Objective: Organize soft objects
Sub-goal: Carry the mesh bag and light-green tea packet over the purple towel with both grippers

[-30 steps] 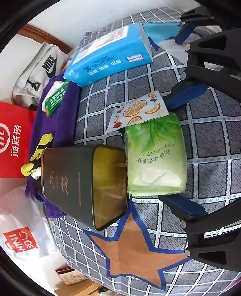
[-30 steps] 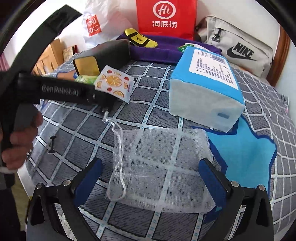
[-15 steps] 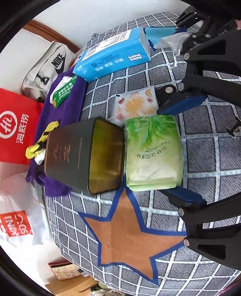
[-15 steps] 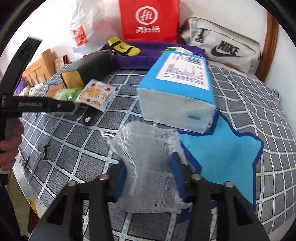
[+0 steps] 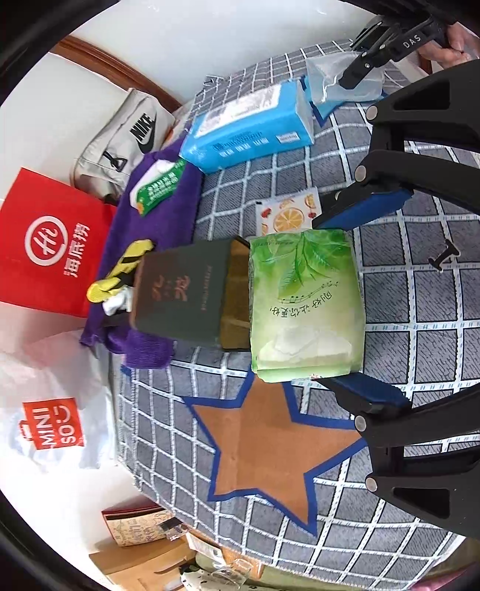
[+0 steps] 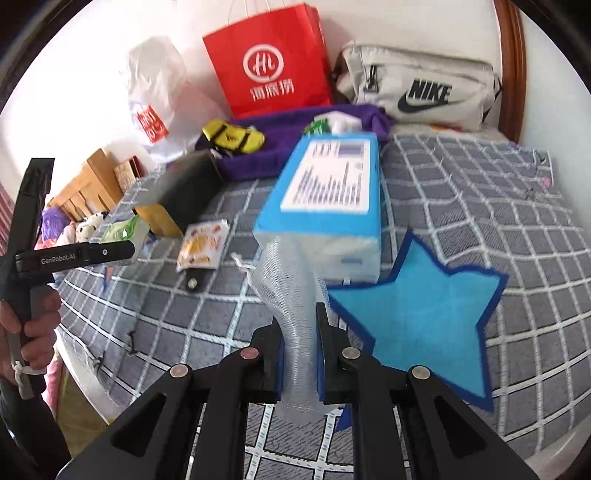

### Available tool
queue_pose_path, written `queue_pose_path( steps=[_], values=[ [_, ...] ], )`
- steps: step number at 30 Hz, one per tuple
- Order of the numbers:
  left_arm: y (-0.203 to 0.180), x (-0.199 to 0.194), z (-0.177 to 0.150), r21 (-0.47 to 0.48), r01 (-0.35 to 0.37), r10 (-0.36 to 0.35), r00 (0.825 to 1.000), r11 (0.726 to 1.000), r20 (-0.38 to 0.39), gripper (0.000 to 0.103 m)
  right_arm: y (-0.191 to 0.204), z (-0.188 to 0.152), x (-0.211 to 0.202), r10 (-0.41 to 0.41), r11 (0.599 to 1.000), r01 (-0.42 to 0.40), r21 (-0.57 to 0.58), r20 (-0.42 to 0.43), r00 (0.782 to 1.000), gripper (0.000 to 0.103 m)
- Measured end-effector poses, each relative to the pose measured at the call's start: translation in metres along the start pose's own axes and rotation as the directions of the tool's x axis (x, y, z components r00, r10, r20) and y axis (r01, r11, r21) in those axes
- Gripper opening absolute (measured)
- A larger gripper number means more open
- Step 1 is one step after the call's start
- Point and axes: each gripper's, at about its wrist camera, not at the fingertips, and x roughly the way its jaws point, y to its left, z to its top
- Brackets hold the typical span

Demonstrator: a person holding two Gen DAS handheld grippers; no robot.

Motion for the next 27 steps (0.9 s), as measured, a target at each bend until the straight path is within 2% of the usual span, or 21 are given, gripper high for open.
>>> queue_pose_path(
  steps=[9, 19, 27],
  values=[
    [-0.014, -0.024, 0.018, 0.017, 0.027, -0.027, 0.998, 1.0, 0.049, 0.07, 0.015, 0.025, -0.033, -0.024, 0.996, 0.031, -0.082, 0.084, 0.996, 0.011],
    [-0.028, -0.039, 0.038, 0.045, 0.021, -0.025, 0.996, 0.999, 0.088, 0.07, 0.02, 0.053, -0.043, -0.005, 0.995, 0.016, -0.094, 0.123, 0.992, 0.009],
    [-0.038, -0.032, 0.059, 0.052, 0.01, -0.014, 0.996, 0.999, 0.087, 0.07, 0.015, 0.088, -0.039, 0.002, 0.996, 0.012, -0.089, 0.156, 0.988, 0.009]
  ],
)
